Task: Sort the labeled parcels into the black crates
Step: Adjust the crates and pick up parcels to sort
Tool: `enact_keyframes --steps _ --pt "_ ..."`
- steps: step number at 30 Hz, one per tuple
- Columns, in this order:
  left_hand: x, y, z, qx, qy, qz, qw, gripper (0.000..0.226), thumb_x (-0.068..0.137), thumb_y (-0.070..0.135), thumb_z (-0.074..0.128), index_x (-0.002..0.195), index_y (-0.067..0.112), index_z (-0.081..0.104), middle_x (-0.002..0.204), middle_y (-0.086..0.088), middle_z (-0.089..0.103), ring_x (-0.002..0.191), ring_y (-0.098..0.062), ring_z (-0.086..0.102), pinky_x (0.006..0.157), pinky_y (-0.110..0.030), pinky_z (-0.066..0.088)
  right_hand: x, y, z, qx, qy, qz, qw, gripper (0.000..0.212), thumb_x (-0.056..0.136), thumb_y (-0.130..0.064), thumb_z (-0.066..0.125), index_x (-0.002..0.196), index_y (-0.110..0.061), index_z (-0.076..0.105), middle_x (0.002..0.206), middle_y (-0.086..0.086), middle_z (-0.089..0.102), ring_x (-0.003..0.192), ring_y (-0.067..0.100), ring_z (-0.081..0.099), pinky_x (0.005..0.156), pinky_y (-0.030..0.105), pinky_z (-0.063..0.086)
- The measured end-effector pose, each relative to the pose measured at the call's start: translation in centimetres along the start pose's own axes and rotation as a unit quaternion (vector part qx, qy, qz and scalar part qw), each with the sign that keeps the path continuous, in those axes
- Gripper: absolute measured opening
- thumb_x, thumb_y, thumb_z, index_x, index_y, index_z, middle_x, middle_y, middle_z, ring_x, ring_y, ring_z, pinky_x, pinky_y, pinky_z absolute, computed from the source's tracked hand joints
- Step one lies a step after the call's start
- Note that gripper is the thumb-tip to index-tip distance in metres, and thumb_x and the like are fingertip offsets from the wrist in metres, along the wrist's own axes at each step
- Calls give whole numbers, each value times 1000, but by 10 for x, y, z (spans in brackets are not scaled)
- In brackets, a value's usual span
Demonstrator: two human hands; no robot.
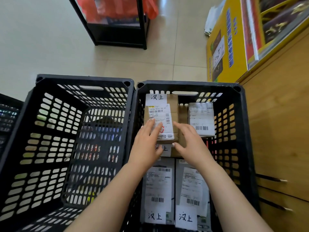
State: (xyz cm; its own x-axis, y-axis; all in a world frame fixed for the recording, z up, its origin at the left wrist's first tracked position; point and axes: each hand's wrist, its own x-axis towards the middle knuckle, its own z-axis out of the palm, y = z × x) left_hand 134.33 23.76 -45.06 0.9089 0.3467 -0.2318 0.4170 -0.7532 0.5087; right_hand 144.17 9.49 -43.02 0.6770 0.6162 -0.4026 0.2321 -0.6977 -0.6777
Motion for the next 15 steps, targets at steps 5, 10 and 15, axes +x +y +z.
enact_keyframes --steps 5,10,15 --pt "-19 15 -33 -29 40 24 999 69 83 16 69 146 20 41 154 -6 32 143 -23 26 117 -39 25 -30 -31 -22 -49 30 -12 998 56 92 -20 63 143 -28 43 137 -13 43 121 2 40 96 17 30" --pt "-61 35 -90 -37 99 50 993 64 79 15 72 139 18 51 138 -3 49 128 -20 43 108 -42 38 -72 -81 -51 -73 60 -65 993 47 91 -21 64 135 -30 50 128 -15 49 115 0 42 96 19 35" --pt "-130 63 -163 -14 183 35 982 56 78 13 73 132 16 57 125 -2 55 117 -19 49 100 -43 45 -126 -152 -78 -107 66 -177 976 44 90 -15 64 131 -29 54 127 -14 52 121 2 43 99 13 29"
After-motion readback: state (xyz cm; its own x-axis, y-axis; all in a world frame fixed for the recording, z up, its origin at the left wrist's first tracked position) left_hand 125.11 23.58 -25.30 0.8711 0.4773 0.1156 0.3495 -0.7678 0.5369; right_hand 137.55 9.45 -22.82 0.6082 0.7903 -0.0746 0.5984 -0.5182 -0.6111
